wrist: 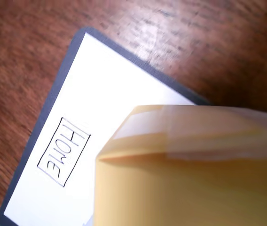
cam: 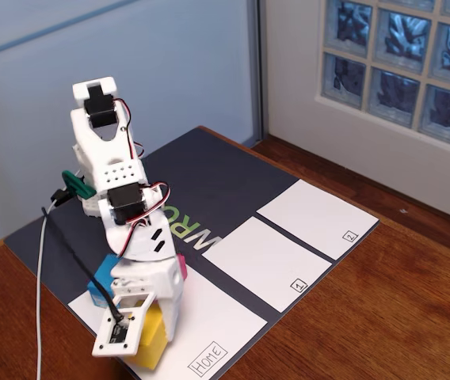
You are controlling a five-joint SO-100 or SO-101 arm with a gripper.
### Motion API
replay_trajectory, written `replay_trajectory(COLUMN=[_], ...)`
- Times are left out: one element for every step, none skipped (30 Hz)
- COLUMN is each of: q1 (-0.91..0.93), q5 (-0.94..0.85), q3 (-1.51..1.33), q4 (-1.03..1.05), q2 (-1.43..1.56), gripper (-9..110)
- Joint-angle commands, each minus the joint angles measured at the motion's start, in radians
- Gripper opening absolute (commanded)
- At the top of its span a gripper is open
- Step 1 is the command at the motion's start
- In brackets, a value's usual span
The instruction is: Move box yellow to home
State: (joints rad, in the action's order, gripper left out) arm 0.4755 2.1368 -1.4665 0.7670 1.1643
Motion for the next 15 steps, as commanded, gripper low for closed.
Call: replay_trajectory(q1=[0.011,0.009,0.006,0.003,-0.003,-0.011,-0.018,-0.025,-0.032,-0.038,-0.044,-0.048,-0.052,-0.055,-0.058], q5=[-0.009,-0.011,-0.011,-0.011,-0.011,-0.011,-0.011,-0.011,-0.011,-0.011,-0.009,-0.006,-0.006,-0.006,-0.006], q3=[0.049,0.048,0.046,0.044,0.043,0.041,0.04,0.038,0.038,0.038,0.038,0.038,0.038,0.04,0.041], q4=[-0.015,-0.018,-0.021,-0.021,-0.023,-0.023,-0.023,-0.023,-0.026,-0.031,-0.038,-0.049,-0.061,-0.072,-0.081], q2=[-0.008,-0.012,-0.017,-0.02,-0.021,-0.021,-0.023,-0.025,-0.026,-0.028,-0.032,-0.035,-0.043,-0.049,-0.055], gripper=[-1,-1,-1,-1,-1,-1,-1,-1,-1,-1,-1,-1,-1,-1,-1])
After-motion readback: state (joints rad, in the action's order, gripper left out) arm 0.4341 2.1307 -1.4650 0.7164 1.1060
